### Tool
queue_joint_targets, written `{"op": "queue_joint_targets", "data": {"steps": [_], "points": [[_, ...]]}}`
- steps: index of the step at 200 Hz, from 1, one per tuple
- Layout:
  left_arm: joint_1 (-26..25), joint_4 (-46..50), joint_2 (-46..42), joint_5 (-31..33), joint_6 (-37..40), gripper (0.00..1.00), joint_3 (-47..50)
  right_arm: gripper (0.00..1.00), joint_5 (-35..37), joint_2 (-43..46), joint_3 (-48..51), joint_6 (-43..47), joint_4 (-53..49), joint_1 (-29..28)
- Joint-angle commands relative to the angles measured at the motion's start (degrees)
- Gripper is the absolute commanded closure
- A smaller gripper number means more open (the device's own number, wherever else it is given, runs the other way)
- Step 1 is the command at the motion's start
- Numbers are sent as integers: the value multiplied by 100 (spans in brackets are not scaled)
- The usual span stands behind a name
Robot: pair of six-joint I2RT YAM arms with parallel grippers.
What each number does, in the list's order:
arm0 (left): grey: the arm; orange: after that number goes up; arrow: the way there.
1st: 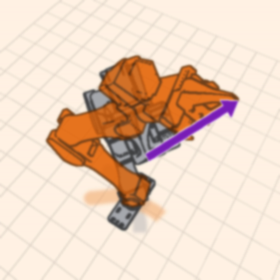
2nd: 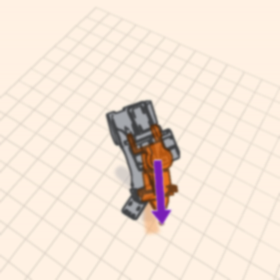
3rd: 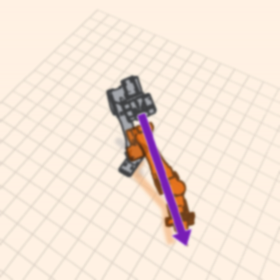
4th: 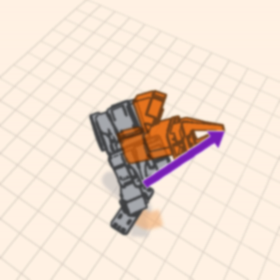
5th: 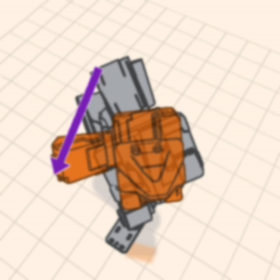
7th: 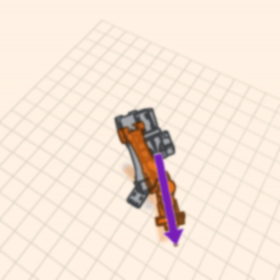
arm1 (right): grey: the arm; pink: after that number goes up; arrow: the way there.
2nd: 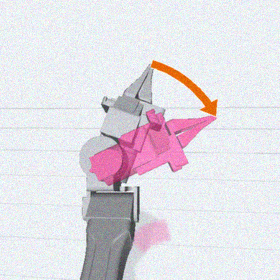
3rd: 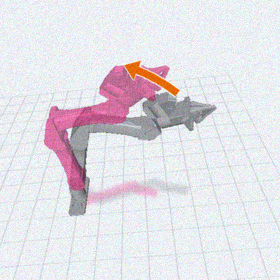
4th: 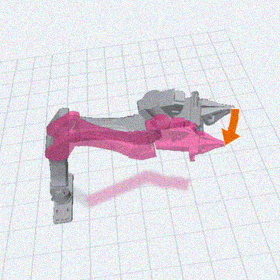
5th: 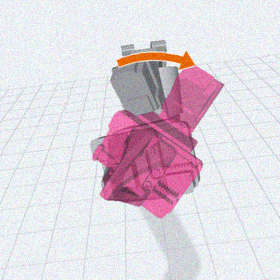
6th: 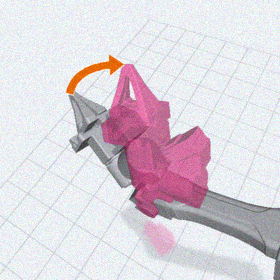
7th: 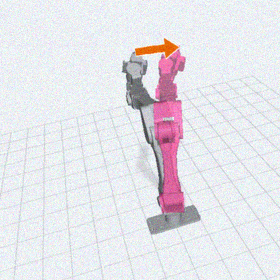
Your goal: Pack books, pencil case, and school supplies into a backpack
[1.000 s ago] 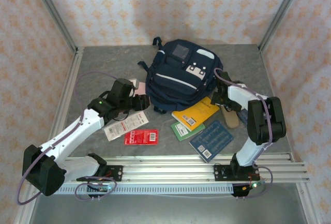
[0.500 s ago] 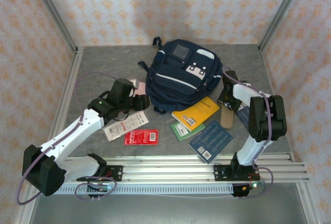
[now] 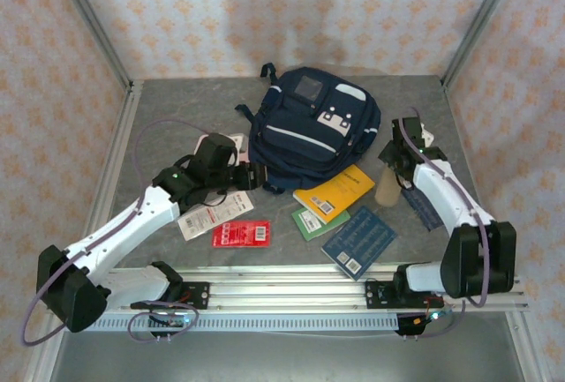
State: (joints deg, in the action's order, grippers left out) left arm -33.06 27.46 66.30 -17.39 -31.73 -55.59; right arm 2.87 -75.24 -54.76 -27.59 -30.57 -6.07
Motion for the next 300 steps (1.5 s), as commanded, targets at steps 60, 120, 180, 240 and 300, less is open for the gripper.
{"op": "queue_joint_targets", "data": {"steps": [60, 120, 180, 240, 300], "points": [[-954, -559, 473, 212, 79, 30, -304, 70, -260, 1240, -119, -1420, 417, -1572], [-1280, -1037, 461, -68, 437, 5, -286, 69, -692, 1223, -424, -2104, 774, -2093], [-1290, -1449, 381, -623, 485, 7, 0, 69, -875, 1214, -362, -2416, 998, -2254], [-1373, -1944, 562, -1083, 603, 8, -100, 68, -1278, 1069, -363, -2877, 1337, -2377], [-1406, -2105, 1085, -1030, 731, 12, -417, 67, -1569, 1013, -236, -3290, 1684, -2595]]}}
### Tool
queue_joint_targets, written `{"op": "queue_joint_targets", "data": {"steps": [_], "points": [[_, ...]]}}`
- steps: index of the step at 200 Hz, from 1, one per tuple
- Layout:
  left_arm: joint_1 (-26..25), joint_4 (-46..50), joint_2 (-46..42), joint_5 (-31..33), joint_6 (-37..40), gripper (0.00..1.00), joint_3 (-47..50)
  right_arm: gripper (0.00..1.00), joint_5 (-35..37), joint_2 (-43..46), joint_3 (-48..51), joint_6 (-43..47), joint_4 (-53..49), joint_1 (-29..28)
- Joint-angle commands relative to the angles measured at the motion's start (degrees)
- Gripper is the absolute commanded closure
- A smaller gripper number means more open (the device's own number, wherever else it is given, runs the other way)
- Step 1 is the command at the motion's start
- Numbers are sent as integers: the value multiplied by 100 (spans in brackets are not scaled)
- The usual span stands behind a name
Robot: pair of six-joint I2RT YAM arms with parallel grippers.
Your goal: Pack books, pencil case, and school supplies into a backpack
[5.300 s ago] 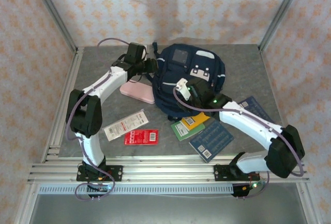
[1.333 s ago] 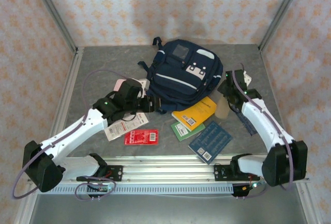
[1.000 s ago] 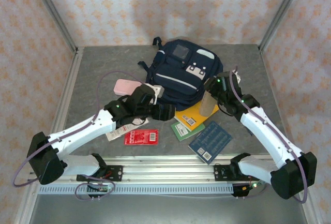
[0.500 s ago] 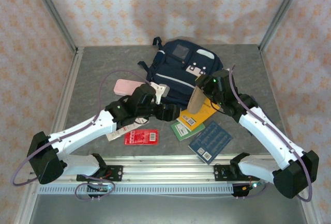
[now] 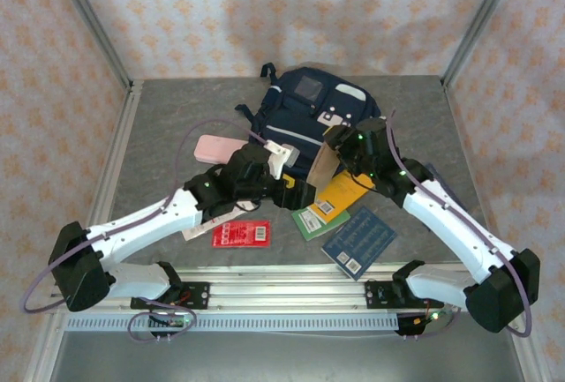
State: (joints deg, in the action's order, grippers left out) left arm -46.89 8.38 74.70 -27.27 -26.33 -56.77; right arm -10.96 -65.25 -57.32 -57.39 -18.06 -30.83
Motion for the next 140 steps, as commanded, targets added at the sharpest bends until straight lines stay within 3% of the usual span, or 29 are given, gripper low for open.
{"op": "queue_joint_targets", "data": {"steps": [1, 34, 115, 140], "points": [[-26, -197, 251, -42, 190, 13, -312, 67, -195, 14, 24, -314, 435, -126], [-23, -225, 459, 14, 203, 25, -522, 66, -206, -28, 21, -455, 559, -291], [-22, -404, 213, 196, 242, 67, -319, 64, -38, -144, 186, -739, 776, -556], [-27, -455, 168, 285, 207, 74, -232, 56, -38, -150, 143, -573, 747, -565]]}}
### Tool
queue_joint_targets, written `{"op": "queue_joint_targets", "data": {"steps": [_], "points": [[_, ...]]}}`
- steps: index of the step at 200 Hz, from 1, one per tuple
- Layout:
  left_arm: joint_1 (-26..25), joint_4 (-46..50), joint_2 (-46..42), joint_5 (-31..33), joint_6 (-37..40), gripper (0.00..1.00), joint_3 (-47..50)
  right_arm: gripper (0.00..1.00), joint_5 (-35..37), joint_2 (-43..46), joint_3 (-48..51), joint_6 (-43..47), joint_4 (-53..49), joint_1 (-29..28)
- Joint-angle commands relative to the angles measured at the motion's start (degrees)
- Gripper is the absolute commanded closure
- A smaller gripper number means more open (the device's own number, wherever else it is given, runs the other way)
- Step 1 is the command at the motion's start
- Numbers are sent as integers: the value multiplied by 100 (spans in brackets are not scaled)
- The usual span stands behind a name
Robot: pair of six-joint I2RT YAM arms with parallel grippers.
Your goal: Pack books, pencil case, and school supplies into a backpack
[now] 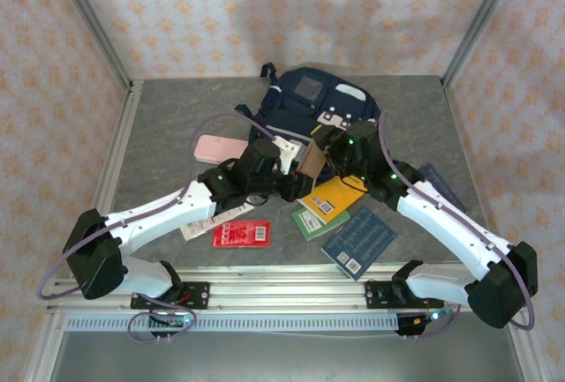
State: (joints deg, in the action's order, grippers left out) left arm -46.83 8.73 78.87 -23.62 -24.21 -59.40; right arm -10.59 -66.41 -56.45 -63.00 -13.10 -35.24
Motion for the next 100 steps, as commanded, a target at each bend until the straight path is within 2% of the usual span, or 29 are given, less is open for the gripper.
{"op": "queue_joint_targets", "data": {"steps": [1, 28, 47, 72, 100], "points": [[-31, -488, -254, -81, -5, 74, 32, 56, -71, -32, 55, -6, 249, -123], [-35, -493, -435, 73, -14, 74, 159, 37, 11, 4, 106, 234, 233, -123], [-22, -436, -560, 188, -23, 76, 239, 28, 116, 81, 181, 457, 298, -123], [2, -175, -785, 561, -36, 76, 384, 13, 343, 243, 51, 1182, 197, -118], [224, 185, -1209, 1043, -185, 76, 649, 12, 713, 345, -411, 2605, -223, -9]]}}
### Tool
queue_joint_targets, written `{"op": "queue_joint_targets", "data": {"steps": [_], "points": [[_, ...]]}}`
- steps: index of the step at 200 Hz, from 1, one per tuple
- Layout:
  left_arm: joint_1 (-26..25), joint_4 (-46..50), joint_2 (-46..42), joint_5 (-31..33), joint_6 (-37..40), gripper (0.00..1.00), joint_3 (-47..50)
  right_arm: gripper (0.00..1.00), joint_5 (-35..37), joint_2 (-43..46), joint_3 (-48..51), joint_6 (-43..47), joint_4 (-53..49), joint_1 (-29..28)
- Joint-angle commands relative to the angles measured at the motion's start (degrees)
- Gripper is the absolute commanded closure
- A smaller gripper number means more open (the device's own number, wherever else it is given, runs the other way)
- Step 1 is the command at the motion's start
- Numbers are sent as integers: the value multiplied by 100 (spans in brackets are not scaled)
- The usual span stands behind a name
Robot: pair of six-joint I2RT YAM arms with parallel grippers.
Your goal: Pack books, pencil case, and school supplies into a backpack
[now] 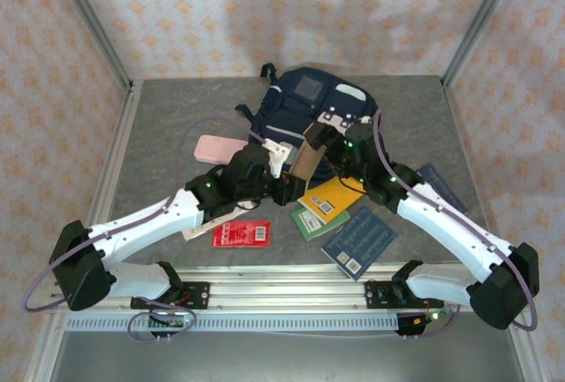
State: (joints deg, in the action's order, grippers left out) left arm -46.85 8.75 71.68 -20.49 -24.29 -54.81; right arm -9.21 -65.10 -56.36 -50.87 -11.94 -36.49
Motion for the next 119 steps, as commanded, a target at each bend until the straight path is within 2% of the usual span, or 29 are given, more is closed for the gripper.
{"op": "queue_joint_targets", "data": {"steps": [1, 21, 44, 70, 85, 119], "points": [[236, 199, -507, 744, -188, 76, 198, 12, 577, 211, -438, 1416, -354, 125], [557, 698, -826, 1109, -423, 80, 270, 18, 244, -115, -776, 3008, -437, 318], [1019, 1268, -1123, 1259, -600, 82, 280, 22, -205, -1100, -1451, 5367, -1405, 344], [1228, 1745, -1417, 1432, -546, 81, 174, 22, -937, -1550, -1346, 7296, -1518, 323], [1265, 1984, -1489, 1588, -409, 80, 90, 22, -1061, -1730, -1296, 7947, -1365, 318], [1352, 2166, -1573, 1706, -180, 79, 76, 21, -664, -2567, -1888, 8640, -1497, 318]]}}
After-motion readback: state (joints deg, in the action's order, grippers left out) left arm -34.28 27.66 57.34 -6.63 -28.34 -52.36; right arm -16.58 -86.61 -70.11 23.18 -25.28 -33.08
